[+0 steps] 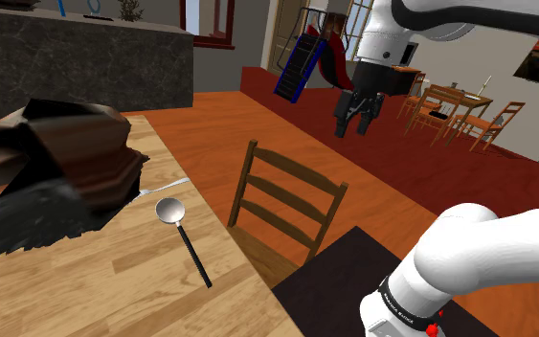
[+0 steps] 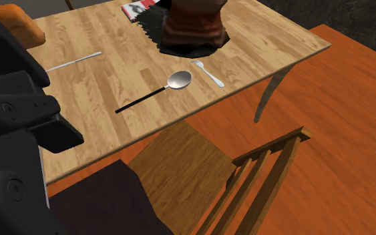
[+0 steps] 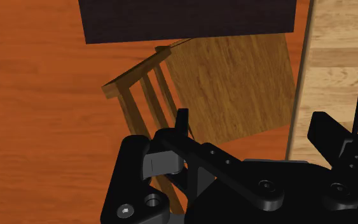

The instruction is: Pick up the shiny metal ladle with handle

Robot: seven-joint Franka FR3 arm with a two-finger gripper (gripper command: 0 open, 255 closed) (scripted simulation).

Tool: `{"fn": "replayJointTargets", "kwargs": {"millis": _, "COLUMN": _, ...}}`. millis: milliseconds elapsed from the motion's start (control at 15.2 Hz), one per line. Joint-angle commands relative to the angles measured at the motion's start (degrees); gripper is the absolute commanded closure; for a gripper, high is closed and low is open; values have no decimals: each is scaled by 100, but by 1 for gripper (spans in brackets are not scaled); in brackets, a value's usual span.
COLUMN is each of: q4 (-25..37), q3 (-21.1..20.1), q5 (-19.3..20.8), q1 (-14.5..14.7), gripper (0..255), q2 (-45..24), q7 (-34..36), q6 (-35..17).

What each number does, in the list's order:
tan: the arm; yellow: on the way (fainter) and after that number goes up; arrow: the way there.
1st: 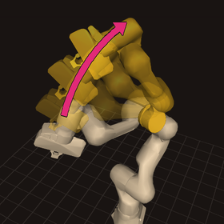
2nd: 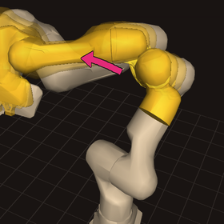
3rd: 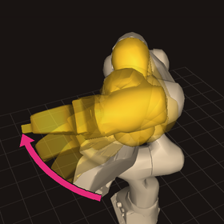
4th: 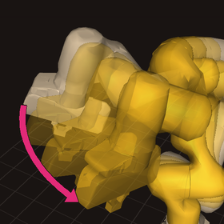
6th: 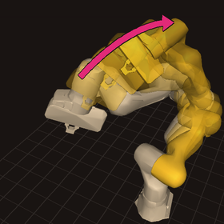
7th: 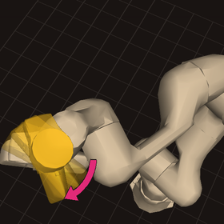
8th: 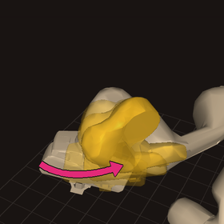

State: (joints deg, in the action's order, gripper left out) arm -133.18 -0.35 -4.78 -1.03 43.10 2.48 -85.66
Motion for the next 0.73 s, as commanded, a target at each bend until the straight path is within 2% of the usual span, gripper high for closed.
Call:
{"fn": "replayJointTargets", "kwargs": {"millis": 0, "q4": 0, "q3": 0, "q5": 0, "q1": 0, "gripper": 0, "q2": 0, "q7": 0, "q6": 0}}
{"fn": "replayJointTargets", "kwargs": {"millis": 660, "q4": -345, "q3": -1149, "q5": -472, "q1": 329, "gripper": 0, "q2": -986, "q7": 1066, "q6": -1363}}
